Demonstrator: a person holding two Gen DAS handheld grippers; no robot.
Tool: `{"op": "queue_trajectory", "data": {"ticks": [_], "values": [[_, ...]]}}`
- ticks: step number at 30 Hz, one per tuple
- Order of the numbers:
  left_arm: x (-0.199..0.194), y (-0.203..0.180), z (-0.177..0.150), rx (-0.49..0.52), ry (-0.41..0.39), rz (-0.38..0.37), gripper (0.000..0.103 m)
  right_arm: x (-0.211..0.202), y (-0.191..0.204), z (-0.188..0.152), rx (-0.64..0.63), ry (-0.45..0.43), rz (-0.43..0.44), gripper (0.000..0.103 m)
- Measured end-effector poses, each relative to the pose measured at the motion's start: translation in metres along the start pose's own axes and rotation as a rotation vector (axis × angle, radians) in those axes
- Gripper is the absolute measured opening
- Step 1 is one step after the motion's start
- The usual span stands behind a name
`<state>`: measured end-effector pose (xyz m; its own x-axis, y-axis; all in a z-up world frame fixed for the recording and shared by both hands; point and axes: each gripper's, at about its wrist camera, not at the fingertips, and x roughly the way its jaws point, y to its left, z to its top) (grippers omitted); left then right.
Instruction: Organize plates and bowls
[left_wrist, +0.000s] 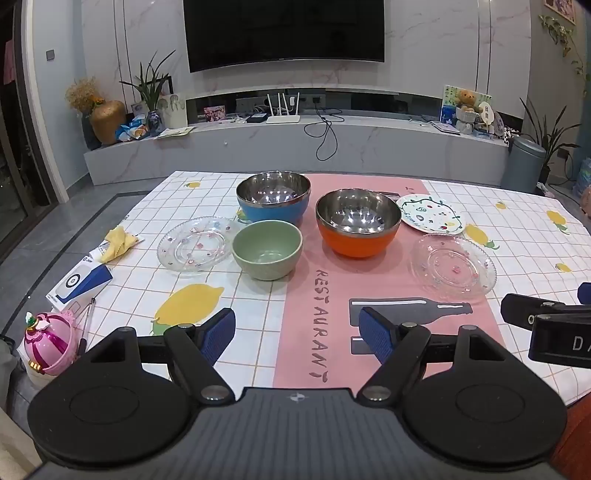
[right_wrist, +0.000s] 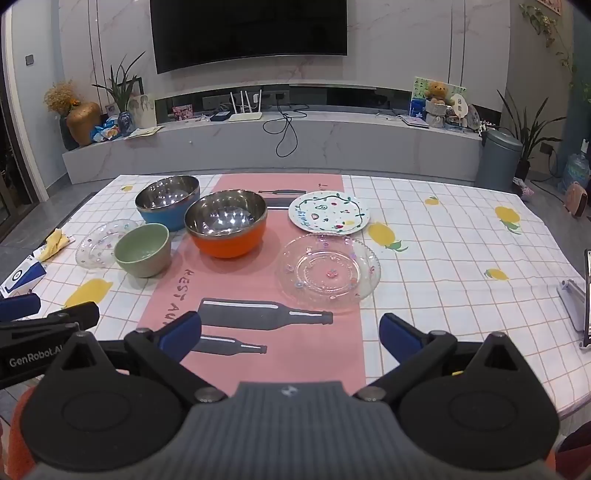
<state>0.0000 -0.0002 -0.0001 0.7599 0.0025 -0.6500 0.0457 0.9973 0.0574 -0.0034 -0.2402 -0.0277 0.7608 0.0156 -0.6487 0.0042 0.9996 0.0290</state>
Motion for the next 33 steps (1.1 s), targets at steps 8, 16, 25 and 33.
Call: {"op": "queue_trajectory", "data": {"ticks": [8, 16, 25, 33], "values": [[0.0029, 0.0017, 0.0007, 0.001, 0.006, -0.014, 0.090, -0.0015, -0.0004, 0.0003, -0.005, -0.006, -0.011, 0.100], [0.0010, -0.0055, 0.0003, 0.003, 0.005, -0.009, 0.090, -0.0057, -0.0010, 0.0013, -0.002, -0.013, -0.008, 0.101], [0.0007, -0.0053, 0.0005, 0.005, 0.004, -0.011, 0.090, -0.0066, -0.0005, 0.0008, -0.003, -0.018, -0.005, 0.101], [0.0003, -0.0055, 0.0010, 0.003, 0.004, -0.011, 0.090, -0.0095, 0.0019, 0.0007, -0.009, -0.026, -0.001, 0.101]]}}
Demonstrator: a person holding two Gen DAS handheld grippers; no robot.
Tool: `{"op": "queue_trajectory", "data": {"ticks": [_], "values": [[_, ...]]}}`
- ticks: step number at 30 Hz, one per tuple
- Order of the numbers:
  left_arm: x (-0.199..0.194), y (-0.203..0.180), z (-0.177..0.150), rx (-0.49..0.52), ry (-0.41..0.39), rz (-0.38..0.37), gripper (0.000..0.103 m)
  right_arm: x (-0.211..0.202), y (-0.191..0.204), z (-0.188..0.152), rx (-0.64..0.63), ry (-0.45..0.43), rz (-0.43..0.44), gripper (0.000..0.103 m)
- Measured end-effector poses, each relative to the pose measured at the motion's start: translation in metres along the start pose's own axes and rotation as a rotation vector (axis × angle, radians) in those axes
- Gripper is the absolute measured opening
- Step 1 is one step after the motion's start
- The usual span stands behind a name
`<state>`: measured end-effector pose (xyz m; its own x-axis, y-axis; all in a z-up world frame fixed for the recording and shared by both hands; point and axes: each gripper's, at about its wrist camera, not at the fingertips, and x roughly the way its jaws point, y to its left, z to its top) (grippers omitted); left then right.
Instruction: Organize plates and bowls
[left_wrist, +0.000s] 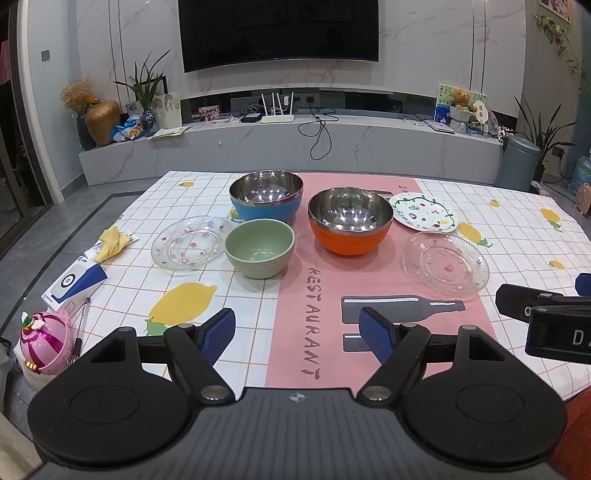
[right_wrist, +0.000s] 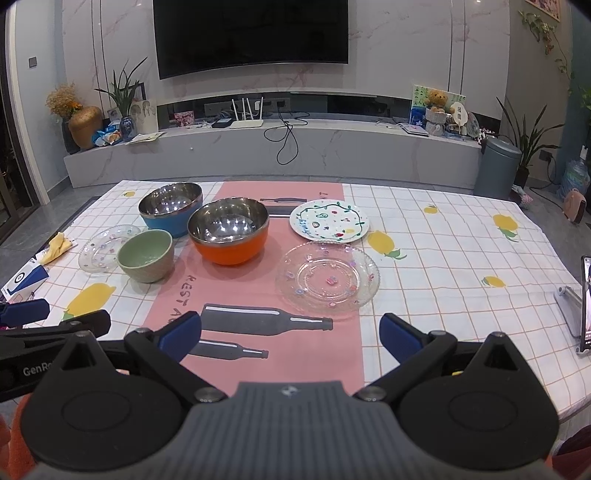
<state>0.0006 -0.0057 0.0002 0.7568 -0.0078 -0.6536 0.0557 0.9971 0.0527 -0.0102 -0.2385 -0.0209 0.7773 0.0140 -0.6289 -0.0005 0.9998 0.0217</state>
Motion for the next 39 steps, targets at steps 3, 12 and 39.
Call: {"op": "queue_trajectory", "data": {"ticks": [3, 12, 39], "values": [[-0.0001, -0.0002, -0.0001, 0.001, -0.002, -0.002, 0.090, -0.0003, 0.0007, 0.0003, -0.001, -0.001, 0.000, 0.101], [-0.0042, -0.0054, 0.0008, 0.007, -0.005, -0.007, 0.090, -0.0004, 0.0007, 0.0003, 0.000, -0.002, 0.000, 0.101], [-0.0064, -0.0072, 0.0028, 0.003, -0.009, -0.007, 0.090, -0.0022, 0.0026, 0.0015, -0.003, -0.006, 0.006, 0.101]]}}
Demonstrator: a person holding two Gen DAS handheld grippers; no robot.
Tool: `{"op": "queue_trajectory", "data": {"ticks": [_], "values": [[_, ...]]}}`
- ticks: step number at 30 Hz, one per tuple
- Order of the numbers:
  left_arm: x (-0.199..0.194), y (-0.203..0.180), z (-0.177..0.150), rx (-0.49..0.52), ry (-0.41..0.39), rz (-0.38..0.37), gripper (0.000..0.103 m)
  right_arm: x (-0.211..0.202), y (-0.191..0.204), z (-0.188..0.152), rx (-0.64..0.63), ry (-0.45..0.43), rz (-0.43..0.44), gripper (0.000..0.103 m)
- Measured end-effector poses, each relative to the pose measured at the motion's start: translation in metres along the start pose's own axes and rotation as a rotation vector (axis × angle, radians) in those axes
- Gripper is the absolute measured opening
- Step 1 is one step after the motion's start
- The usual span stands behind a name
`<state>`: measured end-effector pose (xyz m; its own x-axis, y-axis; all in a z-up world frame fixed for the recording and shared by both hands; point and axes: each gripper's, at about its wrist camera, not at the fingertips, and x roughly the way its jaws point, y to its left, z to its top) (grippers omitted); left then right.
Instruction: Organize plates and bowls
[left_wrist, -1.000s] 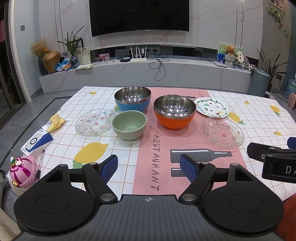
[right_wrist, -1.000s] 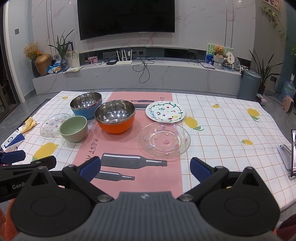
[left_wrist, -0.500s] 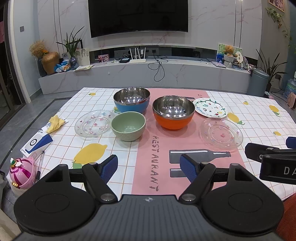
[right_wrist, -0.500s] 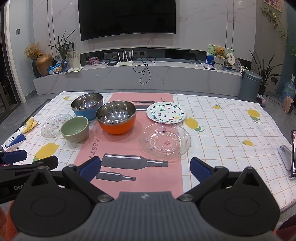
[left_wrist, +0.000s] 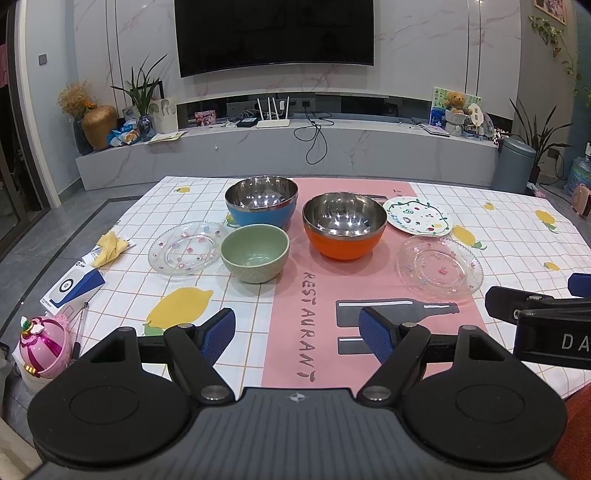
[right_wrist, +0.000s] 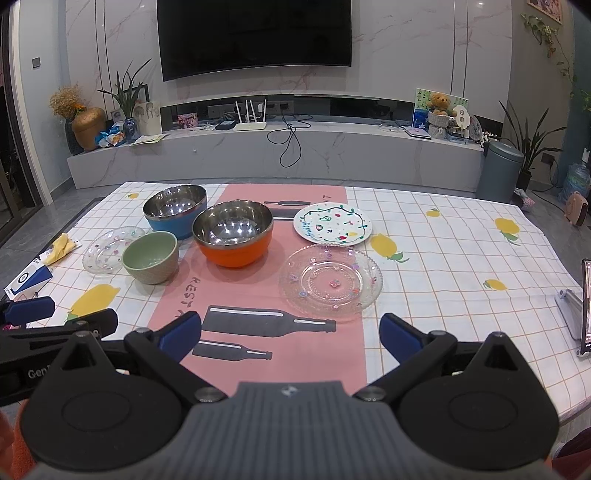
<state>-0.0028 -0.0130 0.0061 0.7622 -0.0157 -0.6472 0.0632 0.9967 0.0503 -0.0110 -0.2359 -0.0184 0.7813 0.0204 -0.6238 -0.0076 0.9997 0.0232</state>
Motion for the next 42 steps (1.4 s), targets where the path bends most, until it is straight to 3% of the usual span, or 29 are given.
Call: {"op": "queue_trajectory", "data": {"ticks": [27, 32, 37, 42], "values": [[-0.002, 0.000, 0.003, -0.002, -0.005, -0.005, 0.089, 0.006, 0.002, -0.002, -0.006, 0.010, 0.006, 0.101], [0.004, 0.007, 0.014, -0.013, -0.005, -0.031, 0.082, 0.013, -0.003, 0.003, 0.016, 0.001, 0.017, 0.100], [0.020, 0.013, 0.024, -0.049, 0.010, -0.093, 0.065, 0.027, -0.004, 0.013, 0.020, -0.011, 0.035, 0.100], [0.045, 0.014, 0.044, -0.088, 0.021, -0.161, 0.051, 0.051, -0.003, 0.030, 0.030, -0.002, 0.048, 0.082]]}}
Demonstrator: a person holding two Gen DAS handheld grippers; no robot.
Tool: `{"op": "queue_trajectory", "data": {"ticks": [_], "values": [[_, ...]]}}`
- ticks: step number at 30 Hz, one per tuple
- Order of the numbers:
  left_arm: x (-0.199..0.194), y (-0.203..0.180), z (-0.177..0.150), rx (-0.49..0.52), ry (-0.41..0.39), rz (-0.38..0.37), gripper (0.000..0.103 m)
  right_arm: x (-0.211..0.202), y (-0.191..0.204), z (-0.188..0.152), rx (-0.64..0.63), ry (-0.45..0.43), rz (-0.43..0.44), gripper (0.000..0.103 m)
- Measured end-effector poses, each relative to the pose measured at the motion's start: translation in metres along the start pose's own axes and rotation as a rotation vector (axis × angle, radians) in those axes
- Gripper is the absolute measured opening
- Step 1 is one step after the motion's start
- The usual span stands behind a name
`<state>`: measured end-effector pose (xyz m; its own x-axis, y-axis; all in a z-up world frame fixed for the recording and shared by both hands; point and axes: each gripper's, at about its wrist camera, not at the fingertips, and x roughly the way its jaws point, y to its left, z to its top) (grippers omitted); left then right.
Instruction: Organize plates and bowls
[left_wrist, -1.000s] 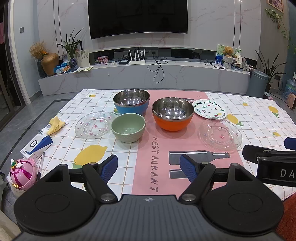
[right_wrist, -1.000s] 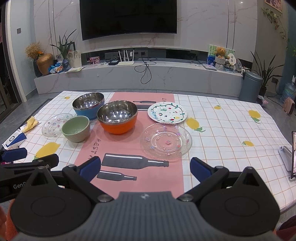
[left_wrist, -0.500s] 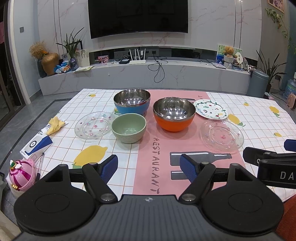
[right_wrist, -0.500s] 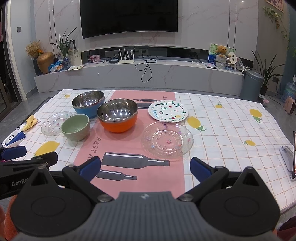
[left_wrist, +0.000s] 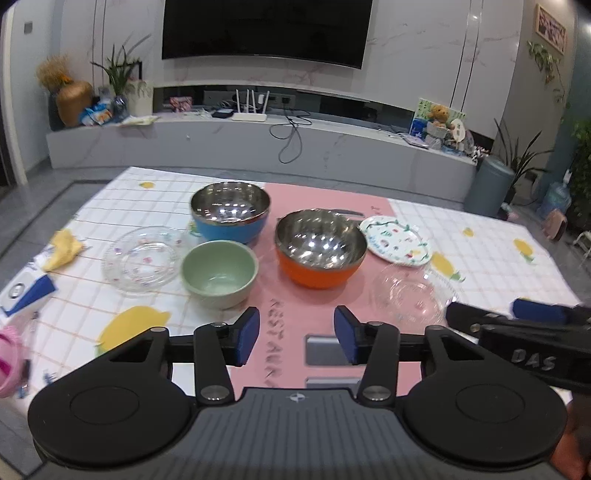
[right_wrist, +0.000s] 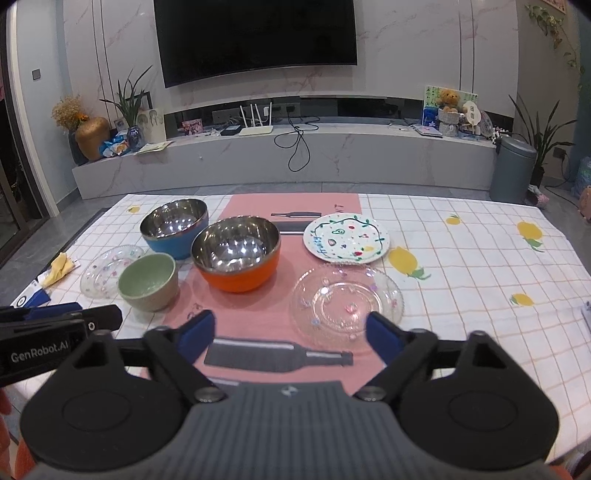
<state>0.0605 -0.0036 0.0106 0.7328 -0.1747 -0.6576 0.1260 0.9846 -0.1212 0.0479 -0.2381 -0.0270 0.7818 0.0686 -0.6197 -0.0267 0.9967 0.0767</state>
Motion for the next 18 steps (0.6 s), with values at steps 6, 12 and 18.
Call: {"op": "queue_trajectory", "data": {"ticks": [6, 12, 18], "values": [[0.038, 0.002, 0.025, -0.041, 0.004, -0.031, 0.037, 0.042, 0.001, 0.024, 0.008, 0.030, 0.012, 0.067], [0.079, 0.008, 0.043, -0.109, 0.021, -0.019, 0.037, 0.093, -0.002, 0.044, 0.059, 0.086, 0.028, 0.056], [0.119, 0.016, 0.051, -0.177, 0.061, -0.008, 0.037, 0.143, -0.004, 0.054, 0.120, 0.147, 0.049, 0.048]]}}
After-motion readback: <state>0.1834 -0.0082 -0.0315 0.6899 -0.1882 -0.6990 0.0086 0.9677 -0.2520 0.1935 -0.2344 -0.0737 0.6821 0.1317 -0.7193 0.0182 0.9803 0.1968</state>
